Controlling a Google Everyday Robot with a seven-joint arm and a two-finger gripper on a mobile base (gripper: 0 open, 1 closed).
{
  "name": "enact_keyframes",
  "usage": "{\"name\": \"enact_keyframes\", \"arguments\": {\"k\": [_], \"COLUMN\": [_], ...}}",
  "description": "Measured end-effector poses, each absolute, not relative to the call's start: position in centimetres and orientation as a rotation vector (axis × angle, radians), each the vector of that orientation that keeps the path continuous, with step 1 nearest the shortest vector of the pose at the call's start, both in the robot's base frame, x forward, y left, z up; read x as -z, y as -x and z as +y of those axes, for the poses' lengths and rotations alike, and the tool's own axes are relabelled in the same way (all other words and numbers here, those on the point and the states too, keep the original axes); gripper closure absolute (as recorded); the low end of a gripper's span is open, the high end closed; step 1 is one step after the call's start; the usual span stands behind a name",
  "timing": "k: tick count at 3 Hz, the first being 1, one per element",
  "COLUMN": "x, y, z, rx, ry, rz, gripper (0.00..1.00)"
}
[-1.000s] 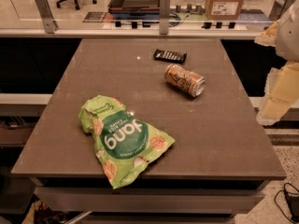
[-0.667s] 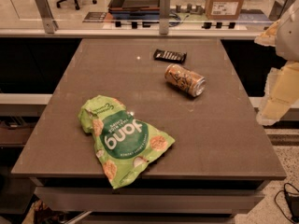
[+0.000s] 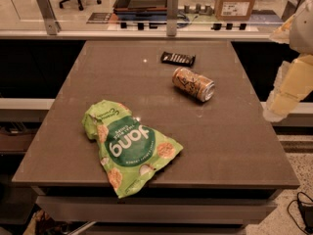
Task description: Place orange can upright
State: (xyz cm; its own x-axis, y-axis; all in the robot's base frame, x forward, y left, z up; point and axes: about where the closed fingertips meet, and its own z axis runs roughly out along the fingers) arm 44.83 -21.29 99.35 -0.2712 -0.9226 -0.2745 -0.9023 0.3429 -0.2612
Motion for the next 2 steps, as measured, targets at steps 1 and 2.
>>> {"name": "enact_keyframes", "arguments": {"k": [1,2], "x": [-99.3,-99.6], "y": [-46.4,-48.5], "z": [-20.9,-20.2], "rx": [0.058,0.067], "ry": [1.498,1.386], "rz": [2.299,2.357], "gripper": [0.00,0.00]}}
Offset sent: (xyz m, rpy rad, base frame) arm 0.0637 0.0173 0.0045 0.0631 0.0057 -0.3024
